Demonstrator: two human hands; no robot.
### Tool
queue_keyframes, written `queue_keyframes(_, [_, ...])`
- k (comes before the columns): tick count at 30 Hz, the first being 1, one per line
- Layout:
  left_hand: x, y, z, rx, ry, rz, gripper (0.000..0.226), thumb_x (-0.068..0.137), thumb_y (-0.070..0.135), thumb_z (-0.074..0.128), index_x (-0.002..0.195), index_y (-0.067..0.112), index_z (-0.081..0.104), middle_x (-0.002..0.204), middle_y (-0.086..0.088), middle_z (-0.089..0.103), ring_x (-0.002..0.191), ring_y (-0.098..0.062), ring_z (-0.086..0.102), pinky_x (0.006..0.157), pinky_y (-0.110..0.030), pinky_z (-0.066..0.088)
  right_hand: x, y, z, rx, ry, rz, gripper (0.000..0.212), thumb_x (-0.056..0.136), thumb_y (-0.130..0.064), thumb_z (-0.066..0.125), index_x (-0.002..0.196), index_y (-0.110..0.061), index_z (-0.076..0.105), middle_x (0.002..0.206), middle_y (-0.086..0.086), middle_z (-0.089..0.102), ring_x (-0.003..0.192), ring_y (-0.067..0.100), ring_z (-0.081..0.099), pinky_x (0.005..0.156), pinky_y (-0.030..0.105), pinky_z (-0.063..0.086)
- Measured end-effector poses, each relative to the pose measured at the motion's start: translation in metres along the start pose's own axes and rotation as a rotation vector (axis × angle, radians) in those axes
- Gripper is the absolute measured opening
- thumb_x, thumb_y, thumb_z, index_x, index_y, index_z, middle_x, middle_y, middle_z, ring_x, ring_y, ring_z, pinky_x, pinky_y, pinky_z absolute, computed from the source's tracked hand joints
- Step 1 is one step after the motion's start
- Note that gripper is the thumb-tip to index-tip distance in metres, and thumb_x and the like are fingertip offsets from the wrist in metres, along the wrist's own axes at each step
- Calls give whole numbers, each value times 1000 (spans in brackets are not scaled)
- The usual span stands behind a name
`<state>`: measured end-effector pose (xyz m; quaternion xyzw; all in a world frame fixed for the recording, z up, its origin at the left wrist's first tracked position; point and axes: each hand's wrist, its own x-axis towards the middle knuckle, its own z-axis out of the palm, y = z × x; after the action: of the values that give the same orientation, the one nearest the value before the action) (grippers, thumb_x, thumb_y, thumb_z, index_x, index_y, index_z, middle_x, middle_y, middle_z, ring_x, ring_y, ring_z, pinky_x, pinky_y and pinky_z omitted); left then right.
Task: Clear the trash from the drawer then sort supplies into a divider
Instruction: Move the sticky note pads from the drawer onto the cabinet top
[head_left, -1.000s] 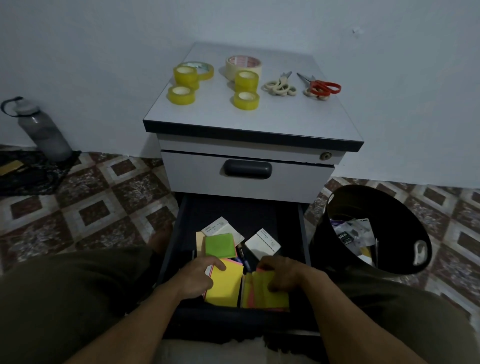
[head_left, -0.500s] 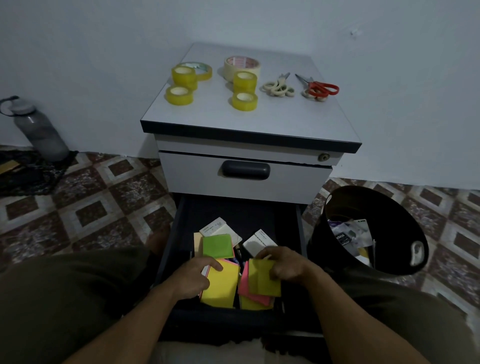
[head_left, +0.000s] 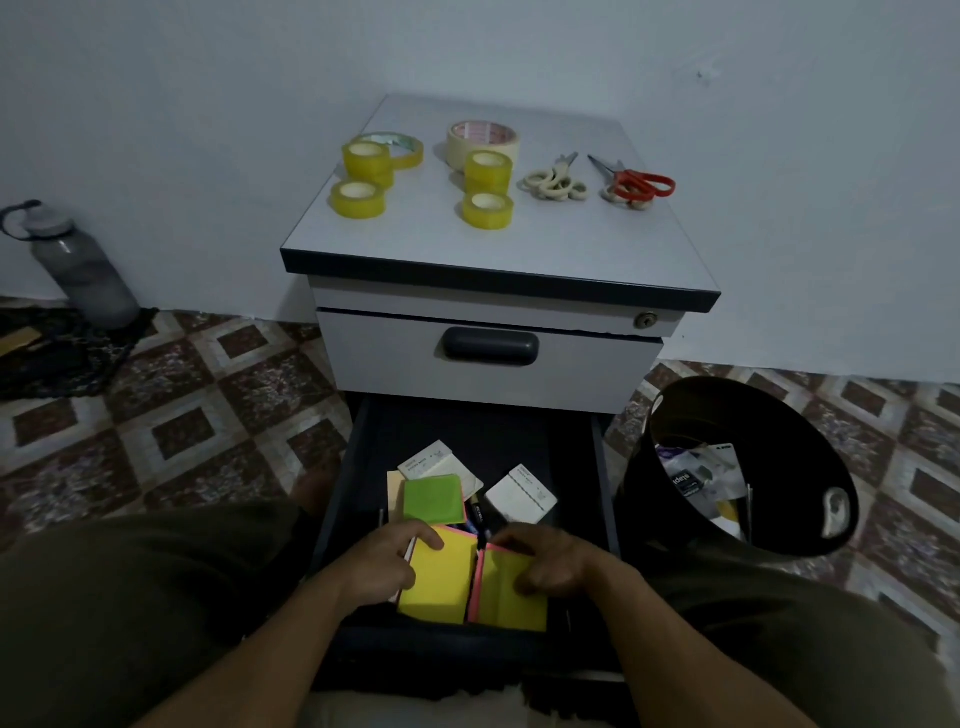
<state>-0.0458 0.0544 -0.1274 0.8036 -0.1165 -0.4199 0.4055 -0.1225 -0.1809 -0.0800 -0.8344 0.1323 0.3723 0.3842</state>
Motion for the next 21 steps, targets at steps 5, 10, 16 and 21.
queue_keyframes(5, [-4,2,-3,-45,12,-38,51,77,-6,55,101,36,66,112,-5,57,98,-22,59,67,-27,47,-1,-7,-11,-31,-5,28,57,84,-6,62,134,-25,45,141,5,46,126,26,47,93,34,48])
queue_keyframes(10, [-6,6,-3,-62,32,-58,47,78,-5,54,102,33,65,113,-13,61,103,-34,62,68,-31,49,-4,-6,-14,73,66,-5,63,83,3,56,134,-33,49,133,5,49,108,20,55,76,26,52])
queue_keyframes(16, [-16,20,-12,-129,24,-62,43,82,-9,49,106,24,64,118,-12,59,101,-25,60,71,-30,51,-6,1,-28,462,226,-95,54,86,4,54,111,-42,64,131,7,52,111,25,56,89,36,53])
queue_keyframes(21, [-38,37,-18,-194,6,-45,43,85,-10,46,110,21,63,122,-9,59,106,-28,58,72,-33,51,-20,-6,-35,667,217,-195,52,93,4,50,125,-36,61,125,8,55,104,30,58,70,30,54])
